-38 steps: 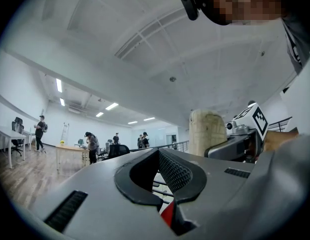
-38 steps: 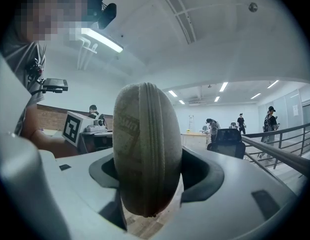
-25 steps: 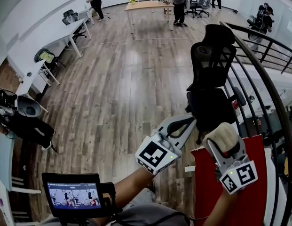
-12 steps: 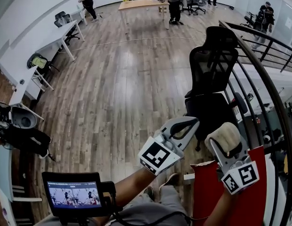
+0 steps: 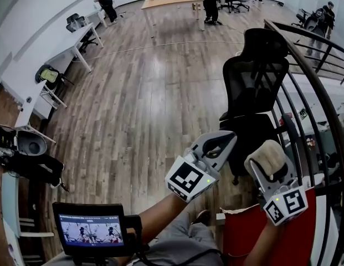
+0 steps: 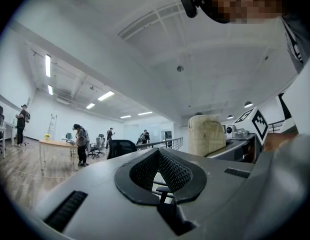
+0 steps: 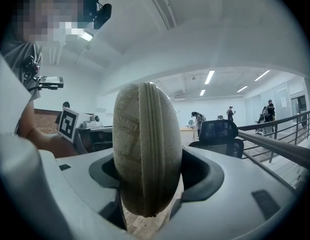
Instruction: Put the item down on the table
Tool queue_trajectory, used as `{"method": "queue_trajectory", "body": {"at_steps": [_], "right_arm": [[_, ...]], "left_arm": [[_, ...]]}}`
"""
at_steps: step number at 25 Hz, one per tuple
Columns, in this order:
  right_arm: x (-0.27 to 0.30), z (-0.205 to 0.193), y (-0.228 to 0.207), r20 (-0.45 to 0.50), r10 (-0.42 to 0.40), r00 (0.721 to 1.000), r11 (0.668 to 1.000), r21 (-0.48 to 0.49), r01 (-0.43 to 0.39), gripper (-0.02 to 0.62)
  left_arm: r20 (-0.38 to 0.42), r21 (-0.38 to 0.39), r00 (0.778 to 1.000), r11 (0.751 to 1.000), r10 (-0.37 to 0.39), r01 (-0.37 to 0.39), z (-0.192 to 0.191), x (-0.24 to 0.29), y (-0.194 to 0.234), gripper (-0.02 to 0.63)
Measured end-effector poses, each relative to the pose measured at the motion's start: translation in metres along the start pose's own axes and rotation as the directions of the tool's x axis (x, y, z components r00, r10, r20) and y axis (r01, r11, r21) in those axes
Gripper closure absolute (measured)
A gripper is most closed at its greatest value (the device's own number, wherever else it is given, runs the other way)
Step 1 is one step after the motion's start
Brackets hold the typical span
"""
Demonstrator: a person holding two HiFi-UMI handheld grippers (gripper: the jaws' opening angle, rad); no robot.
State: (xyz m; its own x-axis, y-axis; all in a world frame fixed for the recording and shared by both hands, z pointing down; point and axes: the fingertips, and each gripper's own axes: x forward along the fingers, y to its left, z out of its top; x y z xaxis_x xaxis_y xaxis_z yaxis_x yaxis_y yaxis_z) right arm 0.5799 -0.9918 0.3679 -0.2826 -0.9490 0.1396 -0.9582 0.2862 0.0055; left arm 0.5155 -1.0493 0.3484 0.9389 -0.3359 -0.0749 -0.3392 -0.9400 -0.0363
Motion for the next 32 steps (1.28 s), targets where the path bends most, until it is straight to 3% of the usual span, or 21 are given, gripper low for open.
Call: {"method": "queue_trajectory", "body": {"at_steps": [6,14,21,28,32], "right_arm": [[0.053,-0.04,-0.054,-0.05,-0.021,0.999,0.999,0.035,0.023,0.305],[0.14,-0.1,-0.135,-0.149,-0.126,0.981,0.985,0.099,0.142,0.305],[0.2,-0.17,-0.22,-0.255,-0.213,0.943,0.96,0.126,0.251,0.305],[0.264,-0.26,-0.285,-0.35,-0.235,0.907,0.944,0.14,0.299,0.305],[0.292,-0.324,-0.319,-0.428,-0.235,0.873,0.938,0.137,0.32,0.305]], "left_arm": [[-0.043,-0.045,0.999,0.999,-0.013,0.011,-0.052,0.052,0.045,0.604],[-0.092,-0.116,0.991,0.989,-0.102,0.091,-0.129,0.137,0.112,0.604],[-0.148,-0.149,0.974,0.978,-0.171,0.149,-0.199,0.205,0.149,0.604],[-0.218,-0.186,0.955,0.969,-0.2,0.16,-0.284,0.257,0.183,0.604],[-0.273,-0.207,0.937,0.964,-0.218,0.164,-0.337,0.283,0.195,0.604]]}}
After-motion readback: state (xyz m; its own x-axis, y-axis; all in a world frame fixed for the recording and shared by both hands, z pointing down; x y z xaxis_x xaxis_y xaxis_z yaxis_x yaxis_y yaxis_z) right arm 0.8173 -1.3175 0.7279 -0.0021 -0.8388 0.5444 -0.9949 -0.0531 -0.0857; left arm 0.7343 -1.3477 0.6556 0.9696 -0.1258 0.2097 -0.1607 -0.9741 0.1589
